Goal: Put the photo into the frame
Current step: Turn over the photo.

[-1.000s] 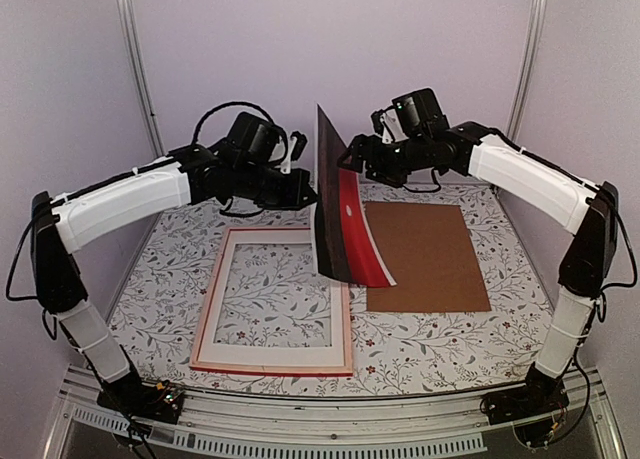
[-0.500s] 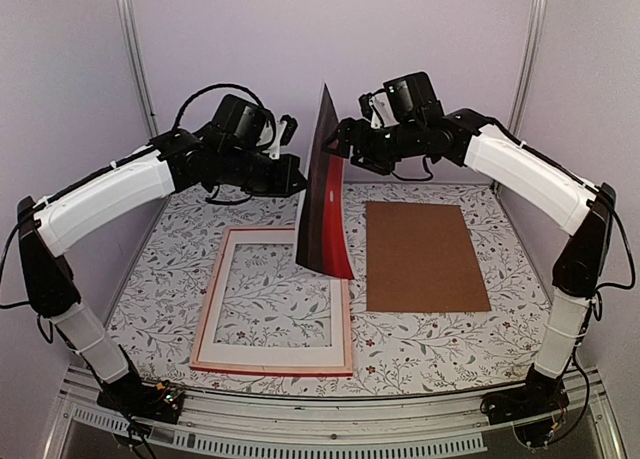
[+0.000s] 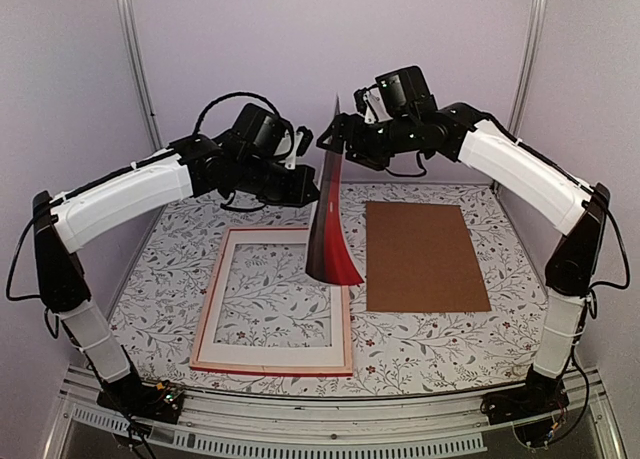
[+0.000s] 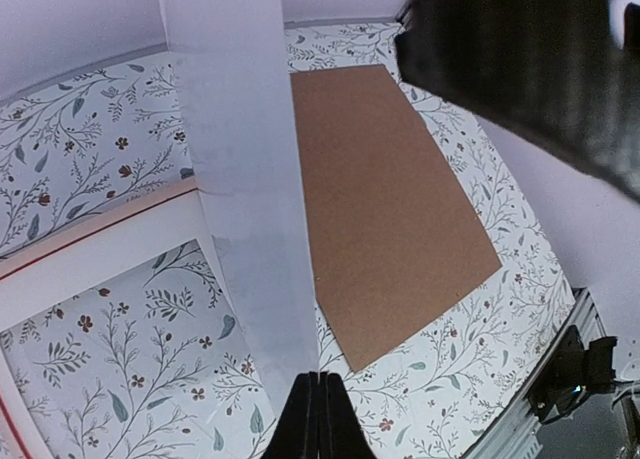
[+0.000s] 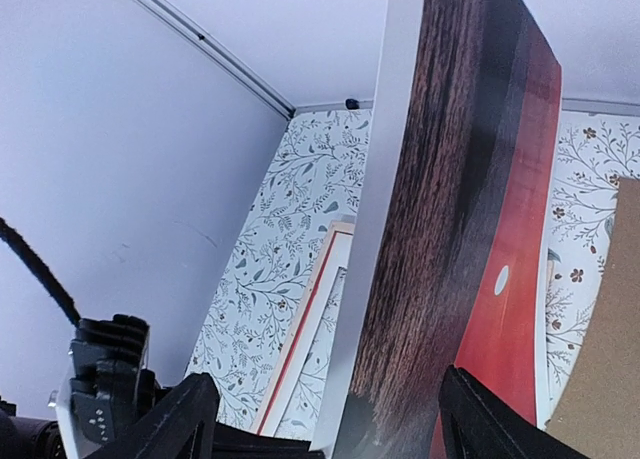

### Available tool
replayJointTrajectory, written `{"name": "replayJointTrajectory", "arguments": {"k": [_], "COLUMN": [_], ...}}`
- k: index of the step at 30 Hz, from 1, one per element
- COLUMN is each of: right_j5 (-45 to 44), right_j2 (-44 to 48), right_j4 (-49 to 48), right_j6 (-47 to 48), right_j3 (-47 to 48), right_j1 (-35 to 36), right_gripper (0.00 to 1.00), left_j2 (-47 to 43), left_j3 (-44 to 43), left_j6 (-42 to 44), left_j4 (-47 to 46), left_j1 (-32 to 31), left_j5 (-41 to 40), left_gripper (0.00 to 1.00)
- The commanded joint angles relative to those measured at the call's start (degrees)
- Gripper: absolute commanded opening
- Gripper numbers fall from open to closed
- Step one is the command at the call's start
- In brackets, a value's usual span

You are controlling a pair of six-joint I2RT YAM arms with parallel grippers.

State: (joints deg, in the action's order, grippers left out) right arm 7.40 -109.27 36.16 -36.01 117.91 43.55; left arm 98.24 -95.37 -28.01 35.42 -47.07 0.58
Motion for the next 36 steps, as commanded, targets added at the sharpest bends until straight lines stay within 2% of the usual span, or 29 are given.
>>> {"name": "replayJointTrajectory", "arguments": {"k": [1,11,13,20,29,32,34,36], "right_j5": [-3.5,-7.1,-10.4,-14.5,-19.6,-21.2,-22.2,-23.6], "right_j2": [-2.0,-3.9,-4.5,-5.2,-6.4,-6.2,-5.8,-4.9], "right_j4": [2.6,4.9,6.1,8.0,11.2,11.8,12.2,12.5], "right_j6": [-0.4,-0.2,-0.3,-0.4,0.2,0.5,1.1,1.6], "right_j3": [2.0,3.1,4.1,4.3,4.5,4.5,4.6,4.6], "right_j1": [0.7,1.3,1.5,1.7,1.7,1.7,1.7,1.7], "right_gripper": [0.79,0.72,0.68,0.45,0.23,0.12,0.02,0.0], "left_j2": [1.2,2.6,3.0,5.7,7.6,7.5,6.9,5.5], "left_j3": [-2.0,-2.4,-2.4,-4.2,-5.7,-5.7,-5.2,-3.6], "left_j6": [-0.6,-0.9,-1.0,-0.7,-0.5,0.0,0.6,1.0], "left_j4": [-1.8,-2.1,-2.1,-2.1,-2.5,-2.7,-3.8,-6.6], "left_j1": [-1.5,-3.3,-3.8,-5.7,-6.8,-6.8,-6.9,-6.5], "left_j5": [-0.3,-2.6,-3.1,-3.9,-4.1,-3.8,-2.9,-1.2], "left_gripper": [0.0,0.0,0.0,0.0,0.0,0.0,0.05,0.2]}}
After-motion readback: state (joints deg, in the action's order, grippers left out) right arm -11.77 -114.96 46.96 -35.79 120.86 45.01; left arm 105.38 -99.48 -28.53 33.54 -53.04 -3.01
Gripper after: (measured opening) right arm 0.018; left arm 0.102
